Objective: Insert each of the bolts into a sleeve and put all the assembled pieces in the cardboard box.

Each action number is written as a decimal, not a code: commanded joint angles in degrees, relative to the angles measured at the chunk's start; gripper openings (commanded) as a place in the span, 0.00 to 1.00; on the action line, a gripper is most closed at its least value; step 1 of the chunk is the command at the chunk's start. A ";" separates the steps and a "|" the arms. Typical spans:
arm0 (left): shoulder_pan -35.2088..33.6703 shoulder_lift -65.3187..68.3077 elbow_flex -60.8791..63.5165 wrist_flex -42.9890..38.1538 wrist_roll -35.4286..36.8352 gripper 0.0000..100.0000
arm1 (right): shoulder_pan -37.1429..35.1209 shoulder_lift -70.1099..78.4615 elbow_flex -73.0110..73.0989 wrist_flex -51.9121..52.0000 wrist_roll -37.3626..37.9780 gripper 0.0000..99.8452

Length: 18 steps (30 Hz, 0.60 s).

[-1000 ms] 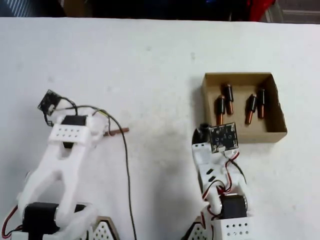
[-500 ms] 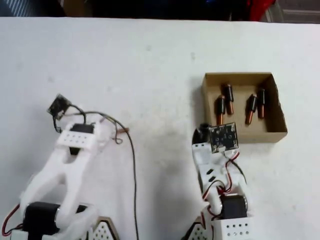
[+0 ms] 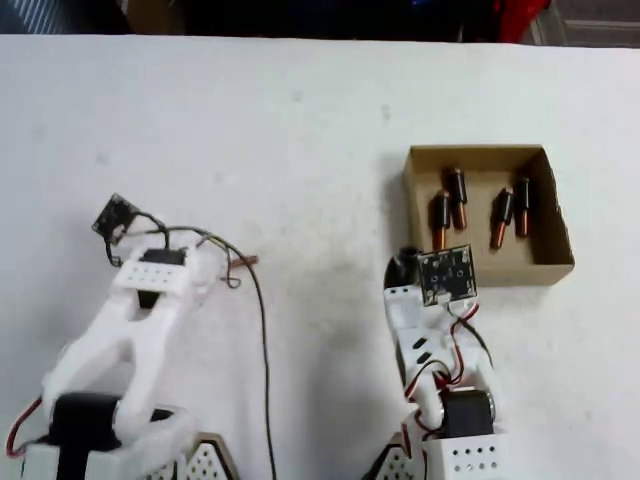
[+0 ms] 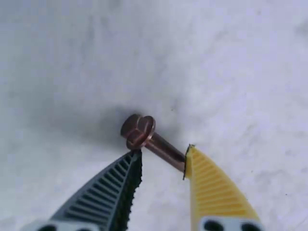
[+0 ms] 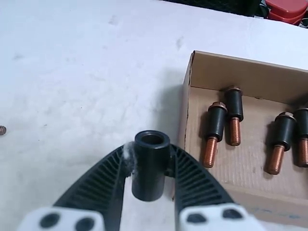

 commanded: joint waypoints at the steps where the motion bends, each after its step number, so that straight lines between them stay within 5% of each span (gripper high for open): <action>1: -0.75 4.70 -3.78 -1.85 0.26 0.17 | -0.04 -0.66 -0.53 -1.01 -0.35 0.02; 12: -2.51 14.90 -15.65 5.89 0.18 0.16 | -0.04 -0.66 -0.53 -1.01 -0.35 0.02; 18: -2.51 15.69 -24.62 15.74 -2.73 0.02 | -0.04 -0.66 -0.44 -1.01 -0.35 0.02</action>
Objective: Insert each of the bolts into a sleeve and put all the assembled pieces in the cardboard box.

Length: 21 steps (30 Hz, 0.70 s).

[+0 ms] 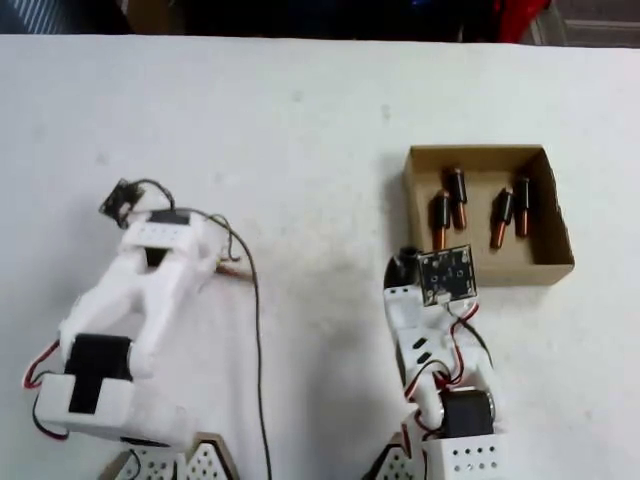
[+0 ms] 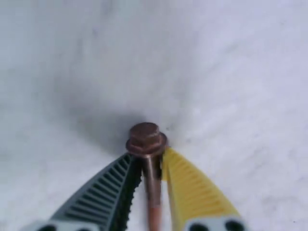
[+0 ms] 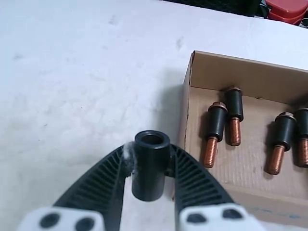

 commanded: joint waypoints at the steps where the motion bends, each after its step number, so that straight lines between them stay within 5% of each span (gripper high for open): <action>1: -1.01 0.13 -7.65 5.54 -4.13 0.04 | -0.04 -0.66 -0.44 -1.01 -0.35 0.02; 9: -1.01 0.22 -14.07 10.73 -20.75 0.05 | -0.04 -0.66 -0.44 -1.01 -0.35 0.02; 21: -0.92 0.31 -14.07 16.35 -64.18 0.05 | -0.04 -0.66 -0.44 -1.01 -0.35 0.02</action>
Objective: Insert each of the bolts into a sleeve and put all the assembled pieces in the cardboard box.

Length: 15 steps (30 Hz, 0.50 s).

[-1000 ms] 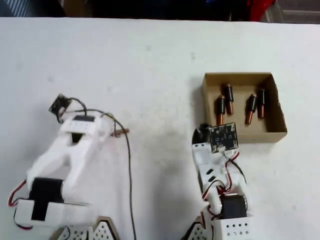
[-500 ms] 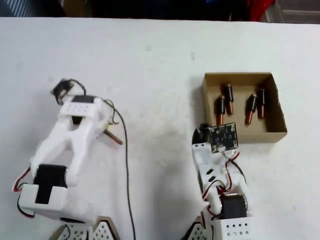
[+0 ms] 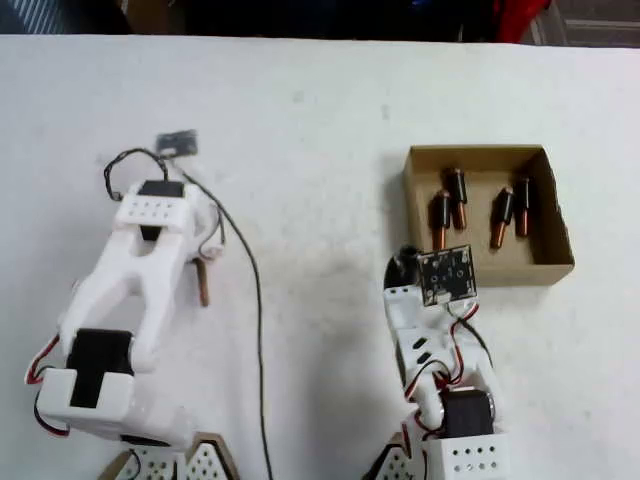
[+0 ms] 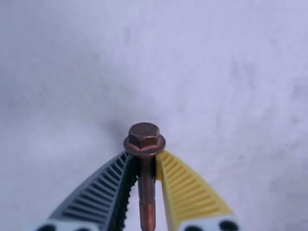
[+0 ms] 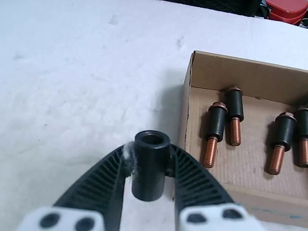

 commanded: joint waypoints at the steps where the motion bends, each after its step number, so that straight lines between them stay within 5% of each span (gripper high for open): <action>1: -0.57 -0.31 -2.81 1.14 -8.26 0.05 | -0.04 -0.66 -0.44 -1.01 -0.35 0.02; 15: -0.40 10.33 -5.63 5.54 -15.56 0.08 | -0.04 -0.66 -0.44 -1.01 -0.35 0.02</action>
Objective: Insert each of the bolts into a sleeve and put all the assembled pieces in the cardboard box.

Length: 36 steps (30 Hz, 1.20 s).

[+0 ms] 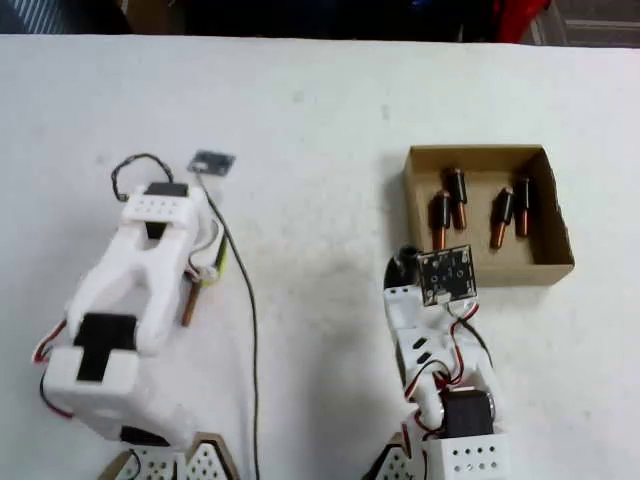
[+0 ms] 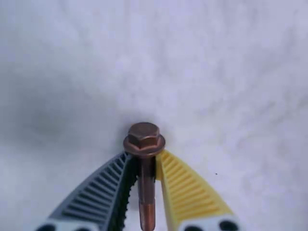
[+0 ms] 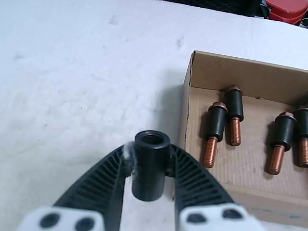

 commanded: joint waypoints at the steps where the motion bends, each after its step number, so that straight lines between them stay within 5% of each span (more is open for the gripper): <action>1: -0.40 3.56 -6.15 1.58 -1.85 0.11 | -0.04 -0.66 -0.44 -1.01 -0.35 0.02; 5: -0.22 6.29 -10.73 3.96 -2.90 0.20 | -0.04 -0.66 -0.44 -1.01 -0.35 0.02; 36: -0.13 6.64 -11.52 -0.09 -2.90 0.03 | -0.04 -0.66 -0.44 -1.01 -0.35 0.02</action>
